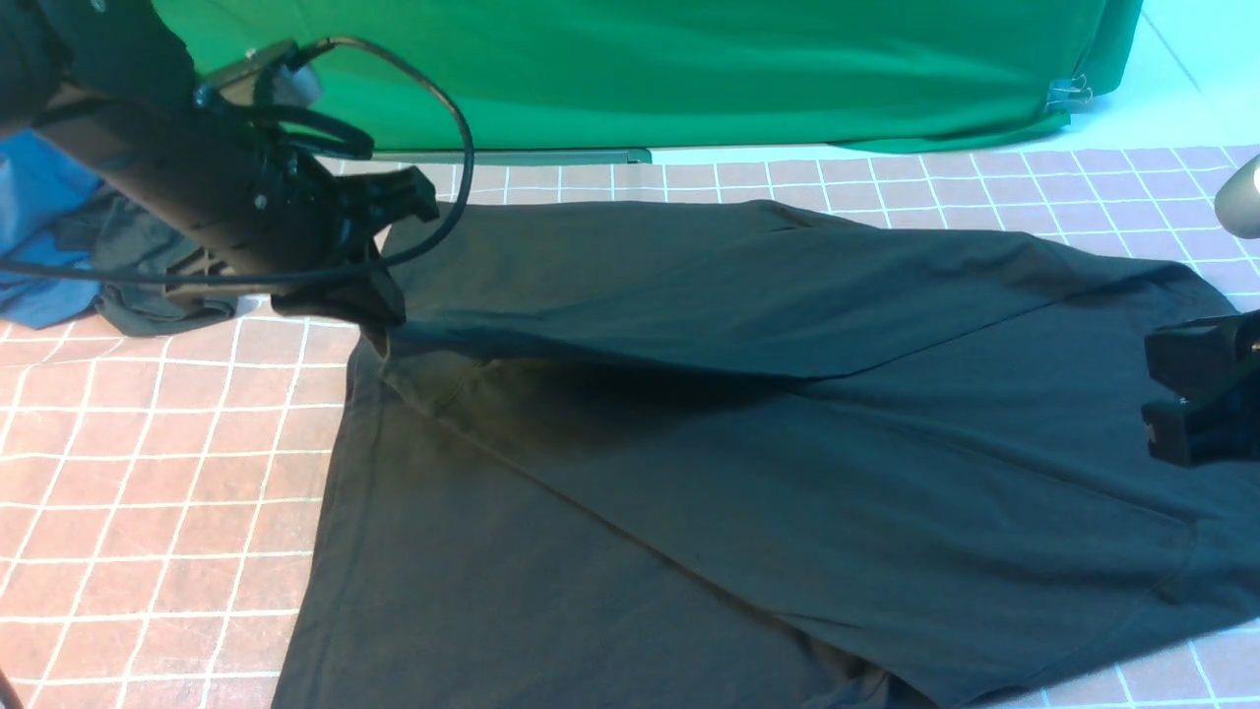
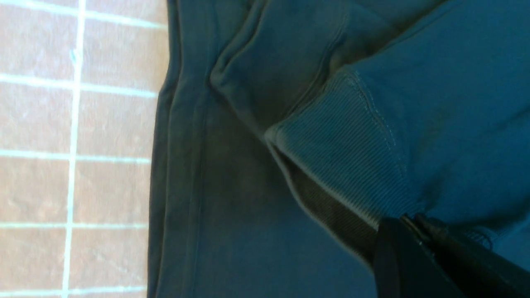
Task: Fold a long-sleeved shirt over a pink coffee tablecloth.
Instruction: 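Fold the left side of the dark shirt inward over its body with the left gripper, then grasp the near edge of the shirt at its hem and shoulder corners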
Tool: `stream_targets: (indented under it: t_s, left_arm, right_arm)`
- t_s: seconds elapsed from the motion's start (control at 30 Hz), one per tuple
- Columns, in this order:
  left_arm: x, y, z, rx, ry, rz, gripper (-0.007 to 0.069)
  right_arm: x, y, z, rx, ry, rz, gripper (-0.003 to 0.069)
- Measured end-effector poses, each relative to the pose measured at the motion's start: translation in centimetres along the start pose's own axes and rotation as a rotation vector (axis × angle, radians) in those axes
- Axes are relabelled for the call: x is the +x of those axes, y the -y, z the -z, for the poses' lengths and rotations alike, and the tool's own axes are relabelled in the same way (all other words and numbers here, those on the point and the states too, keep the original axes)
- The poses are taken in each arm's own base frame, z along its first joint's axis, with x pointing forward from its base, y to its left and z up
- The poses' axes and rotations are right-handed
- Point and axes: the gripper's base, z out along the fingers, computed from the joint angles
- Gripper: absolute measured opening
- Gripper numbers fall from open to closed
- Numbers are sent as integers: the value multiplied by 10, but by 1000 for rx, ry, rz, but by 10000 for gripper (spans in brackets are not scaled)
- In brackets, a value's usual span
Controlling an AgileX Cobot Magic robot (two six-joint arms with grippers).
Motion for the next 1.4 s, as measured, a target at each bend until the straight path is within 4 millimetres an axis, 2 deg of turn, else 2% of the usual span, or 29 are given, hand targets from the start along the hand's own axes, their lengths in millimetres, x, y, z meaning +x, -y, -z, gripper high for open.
stream_targets:
  t_s: [0.6, 0.7, 0.83, 0.9, 1.07, 1.13, 1.2, 1.33, 1.4]
  left_arm:
    - [19, -10, -18, -63, -91, 38, 21]
    - [20, -10, -18, -64, -98, 40, 67]
    - [29, -14, -17, -106, -191, 27, 143]
    - [33, -17, -18, -126, -224, 25, 147]
    - [77, -34, -23, -215, -328, 88, 160]
    - [105, -39, -27, -252, -380, 89, 160]
    - [123, -41, -32, -270, -412, 80, 169]
    - [144, -41, -42, -301, -415, 54, 247]
    - [153, -44, -47, -341, -413, 52, 311]
  right_arm:
    - [0, 0, 0, 0, 4, -1, 171]
    - [0, 0, 0, 0, 4, -1, 177]
    - [0, 0, 0, 2, -1, -1, 182]
    - [0, 0, 0, 3, -4, -1, 182]
    - [2, 1, 0, 13, -27, -1, 183]
    - [3, 1, 0, 14, -28, -1, 183]
    - [3, 1, 0, 14, -29, -1, 183]
    - [3, 1, 0, 14, -28, -1, 183]
    - [2, 1, 0, 13, -27, -1, 183]
